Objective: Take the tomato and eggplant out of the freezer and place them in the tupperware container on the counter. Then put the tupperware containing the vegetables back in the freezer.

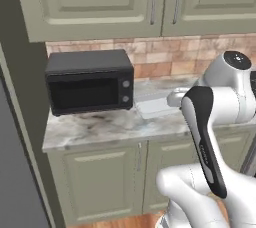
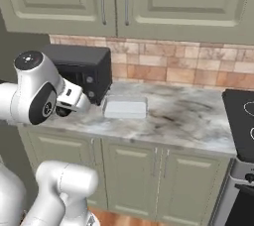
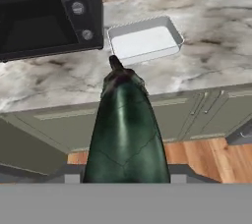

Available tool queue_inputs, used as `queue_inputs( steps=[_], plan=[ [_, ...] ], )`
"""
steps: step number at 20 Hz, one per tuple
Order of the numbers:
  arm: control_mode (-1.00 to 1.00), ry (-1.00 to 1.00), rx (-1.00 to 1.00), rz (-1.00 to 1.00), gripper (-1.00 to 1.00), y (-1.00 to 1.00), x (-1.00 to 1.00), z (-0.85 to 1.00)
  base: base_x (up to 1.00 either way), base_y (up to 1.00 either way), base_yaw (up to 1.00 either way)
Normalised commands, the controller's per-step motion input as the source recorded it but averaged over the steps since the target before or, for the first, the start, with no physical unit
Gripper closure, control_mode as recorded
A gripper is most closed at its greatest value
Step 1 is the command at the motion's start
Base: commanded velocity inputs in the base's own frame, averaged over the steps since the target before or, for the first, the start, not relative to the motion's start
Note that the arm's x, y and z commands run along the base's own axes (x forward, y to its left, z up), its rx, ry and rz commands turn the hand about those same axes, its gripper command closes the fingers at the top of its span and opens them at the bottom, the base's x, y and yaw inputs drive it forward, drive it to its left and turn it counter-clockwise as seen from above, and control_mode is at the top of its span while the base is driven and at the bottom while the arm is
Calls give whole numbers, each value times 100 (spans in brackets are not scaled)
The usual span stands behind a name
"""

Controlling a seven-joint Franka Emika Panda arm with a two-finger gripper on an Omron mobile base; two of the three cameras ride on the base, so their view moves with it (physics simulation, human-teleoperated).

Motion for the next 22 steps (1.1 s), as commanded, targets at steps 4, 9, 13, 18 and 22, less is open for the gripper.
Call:
queue_inputs(
  steps=[4,9,13,18,22],
  plan=[
    [100,0,0,0,100,0,0,0,67,-92,0],
    [-100,1,0,0,100,0,36,-5,48,-13,0],
    [-100,11,0,0,100,36,100,-71,0,0,0],
    [-100,9,0,0,100,84,96,-99,0,0,0],
    [-100,3,0,0,100,39,100,-77,0,0,0]
  ],
)
